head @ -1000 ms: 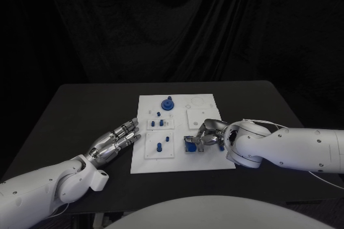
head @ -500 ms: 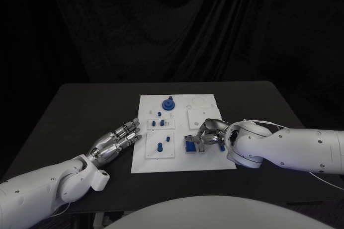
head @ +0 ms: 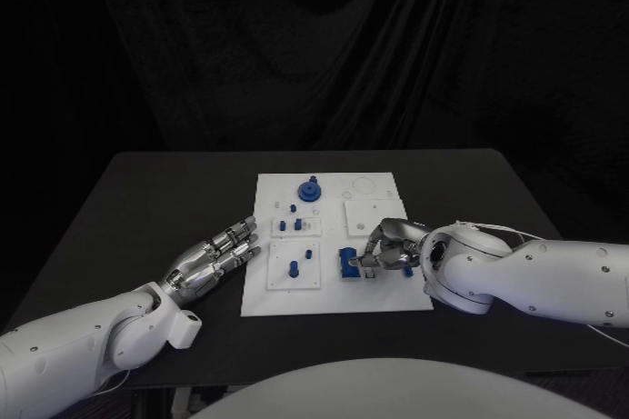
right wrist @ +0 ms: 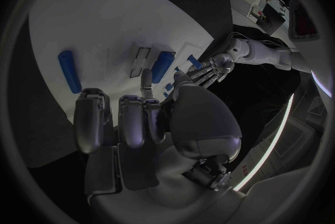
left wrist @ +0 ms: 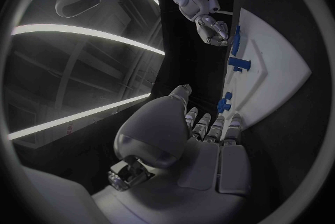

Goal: Assemble the parts on the task board

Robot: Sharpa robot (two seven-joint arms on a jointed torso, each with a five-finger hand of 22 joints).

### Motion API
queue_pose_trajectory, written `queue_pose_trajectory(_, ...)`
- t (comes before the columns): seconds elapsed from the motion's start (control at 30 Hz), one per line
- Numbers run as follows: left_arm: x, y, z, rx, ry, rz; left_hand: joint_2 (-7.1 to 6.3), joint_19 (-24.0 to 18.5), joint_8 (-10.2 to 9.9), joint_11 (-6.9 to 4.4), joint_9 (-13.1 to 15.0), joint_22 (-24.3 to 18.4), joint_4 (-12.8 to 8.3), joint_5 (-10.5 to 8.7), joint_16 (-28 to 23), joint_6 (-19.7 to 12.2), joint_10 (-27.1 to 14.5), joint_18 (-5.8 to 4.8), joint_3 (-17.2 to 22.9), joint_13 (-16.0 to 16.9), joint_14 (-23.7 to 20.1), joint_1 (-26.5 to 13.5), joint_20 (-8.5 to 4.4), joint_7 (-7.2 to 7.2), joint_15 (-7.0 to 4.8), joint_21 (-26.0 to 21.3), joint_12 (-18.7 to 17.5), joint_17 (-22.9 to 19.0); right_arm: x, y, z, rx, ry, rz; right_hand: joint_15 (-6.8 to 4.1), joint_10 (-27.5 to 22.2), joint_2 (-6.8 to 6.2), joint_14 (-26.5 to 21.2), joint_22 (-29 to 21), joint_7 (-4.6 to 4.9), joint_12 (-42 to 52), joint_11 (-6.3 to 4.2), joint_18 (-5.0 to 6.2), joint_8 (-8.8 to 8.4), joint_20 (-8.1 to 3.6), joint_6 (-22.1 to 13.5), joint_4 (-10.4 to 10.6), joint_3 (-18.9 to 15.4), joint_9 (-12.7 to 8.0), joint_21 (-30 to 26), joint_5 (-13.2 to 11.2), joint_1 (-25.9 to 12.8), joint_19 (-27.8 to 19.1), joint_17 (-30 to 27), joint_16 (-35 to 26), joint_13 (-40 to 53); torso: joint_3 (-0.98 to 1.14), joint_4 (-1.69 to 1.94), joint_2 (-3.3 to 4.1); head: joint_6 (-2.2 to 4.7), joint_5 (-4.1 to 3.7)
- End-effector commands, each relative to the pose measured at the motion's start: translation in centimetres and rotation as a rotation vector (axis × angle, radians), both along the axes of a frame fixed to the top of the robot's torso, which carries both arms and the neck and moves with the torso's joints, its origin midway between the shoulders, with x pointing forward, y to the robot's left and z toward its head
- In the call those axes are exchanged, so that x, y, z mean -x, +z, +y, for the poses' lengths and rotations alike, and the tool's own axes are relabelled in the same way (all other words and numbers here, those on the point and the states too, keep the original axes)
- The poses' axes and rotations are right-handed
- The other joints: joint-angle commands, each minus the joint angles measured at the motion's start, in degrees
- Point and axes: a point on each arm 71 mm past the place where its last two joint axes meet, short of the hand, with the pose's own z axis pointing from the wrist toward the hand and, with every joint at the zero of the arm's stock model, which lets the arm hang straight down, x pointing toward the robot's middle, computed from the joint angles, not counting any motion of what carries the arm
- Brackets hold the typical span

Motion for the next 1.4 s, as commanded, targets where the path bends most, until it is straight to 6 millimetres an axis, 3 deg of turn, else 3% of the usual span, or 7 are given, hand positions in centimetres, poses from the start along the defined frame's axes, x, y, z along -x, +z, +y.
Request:
queue_pose_trajectory(0.03, 0.1, 0.4, 0.0, 0.049, 0.008, -0.029, 0.01, 0.0, 0.3, 0.28, 0.0, 0.0, 0.0, 0.05, -0.2, -0.1, 0.1, 0.58, 0.3, 0.0, 0.2, -0.7, 0.08, 0.45, -0.04, 0.0, 0.2, 0.0, 0.2, 0.7, -0.4, 0.013, 0.032, -0.102, -0.03, 6.0, 0.32, 4.9, 12.4, -0.41, 0.1, -0.28, -0.20, 1.68, -0.05, -0.7, 0.2, -0.9, 1.2, 0.9, 3.2, 1.5, 2.9, 8.4, 0.7, 15.1, -0.02, -0.03, 0.01, -0.01, 0.15)
queue_pose_trajectory(0.27, 0.1, 0.3, 0.1, 0.046, 0.011, -0.027, 0.00, 0.0, 0.3, 0.29, 0.0, 0.0, -0.1, 0.05, -0.2, -0.1, 0.1, 0.58, 0.4, 0.0, 0.2, -0.7, 0.10, 0.45, -0.02, 0.0, 0.2, 0.0, 1.1, 1.6, -2.8, 0.120, 0.022, -0.171, -0.09, 6.0, 0.21, 5.0, 12.6, -0.40, 0.1, -0.36, -0.32, 2.78, -0.19, -2.1, -0.3, -1.3, 2.1, 1.4, 12.3, 4.7, 3.1, 8.9, 1.1, 15.1, -0.06, -0.07, 0.01, -0.01, 0.19)
queue_pose_trajectory(0.4, 0.1, 0.3, 0.2, 0.045, 0.012, -0.026, 0.00, 0.0, 0.3, 0.29, 0.0, 0.0, -0.1, 0.05, -0.2, -0.1, 0.1, 0.58, 0.4, 0.0, 0.2, -0.7, 0.10, 0.45, -0.02, 0.0, 0.2, 0.0, 1.3, 1.7, -4.3, 0.195, -0.003, -0.177, -0.09, 6.0, 0.21, 5.0, 12.6, -0.46, 0.1, -0.40, -0.37, 3.19, -0.18, -2.0, 0.1, -1.5, 2.3, 1.7, 14.3, 5.0, 3.2, 9.0, 1.2, 15.1, -0.02, -0.09, -0.02, -0.01, 0.04)
queue_pose_trajectory(0.5, 0.2, 0.3, 0.2, 0.044, 0.011, -0.025, 0.00, 0.0, 0.3, 0.29, 0.0, 0.0, -0.1, 0.05, -0.2, -0.1, 0.1, 0.58, 0.4, 0.0, 0.2, -0.7, 0.10, 0.45, -0.02, 0.0, 0.2, 0.0, 1.5, 1.7, -5.5, 0.258, -0.026, -0.163, -0.41, 6.0, 0.32, 5.0, 12.7, -0.95, 0.1, -0.80, -0.38, 4.39, -0.42, -0.9, 0.5, -1.8, 3.2, 1.8, 18.9, 4.8, 3.3, 8.2, 0.9, 15.1, -0.01, -0.04, -0.04, -0.01, 0.00)
queue_pose_trajectory(0.7, 0.1, 0.3, 0.2, 0.042, 0.012, -0.025, -0.02, 0.0, 0.3, 0.29, 0.0, 0.0, -0.1, 0.06, -0.2, -0.1, 0.1, 0.58, 0.5, 0.0, 0.2, -0.7, 0.10, 0.45, -0.01, 0.1, 0.2, 0.0, 1.7, 1.5, -6.7, 0.327, -0.055, -0.145, -0.62, 6.0, 0.37, 5.0, 12.6, -1.13, 0.1, -1.01, -0.33, 4.68, -0.66, -1.3, 0.6, -1.8, 4.1, 1.8, 21.3, 4.6, 3.3, 8.2, 1.0, 15.1, -0.05, 0.17, -0.06, -0.01, -0.39)
queue_pose_trajectory(0.8, 0.1, 0.2, 0.2, 0.041, 0.012, -0.024, -0.02, 0.0, 0.3, 0.29, 0.0, 0.0, -0.1, 0.06, -0.2, -0.1, 0.1, 0.58, 0.5, 0.0, 0.2, -0.7, 0.10, 0.45, -0.01, 0.1, 0.2, 0.0, 1.6, 1.4, -7.0, 0.356, -0.061, -0.136, -0.86, 6.0, -0.14, 4.9, 12.5, -1.43, 0.1, -1.28, -0.23, 5.32, -0.87, -1.6, 0.0, -1.2, 5.3, 1.4, 26.3, 6.1, 3.2, 7.7, 0.8, 15.1, -0.04, -0.01, 0.03, -0.01, -0.33)
queue_pose_trajectory(1.4, 0.0, 0.1, 0.1, 0.041, 0.009, -0.023, -0.07, 0.0, 0.3, 0.30, 0.0, 0.0, -0.2, 0.07, -0.2, -0.1, 0.1, 0.59, 0.7, 0.0, 0.2, -0.7, 0.13, 0.46, 0.00, 0.1, 0.2, 0.0, 1.1, -0.6, -6.4, 0.437, -0.035, -0.074, -0.44, 6.0, 0.81, 4.6, 12.2, -0.70, 0.1, -0.72, -0.07, 3.65, -0.59, -3.2, 0.7, -2.2, 5.9, 0.7, 18.2, 2.4, 2.8, 6.1, 0.1, 15.1, -0.05, 0.01, 0.03, -0.01, -0.17)
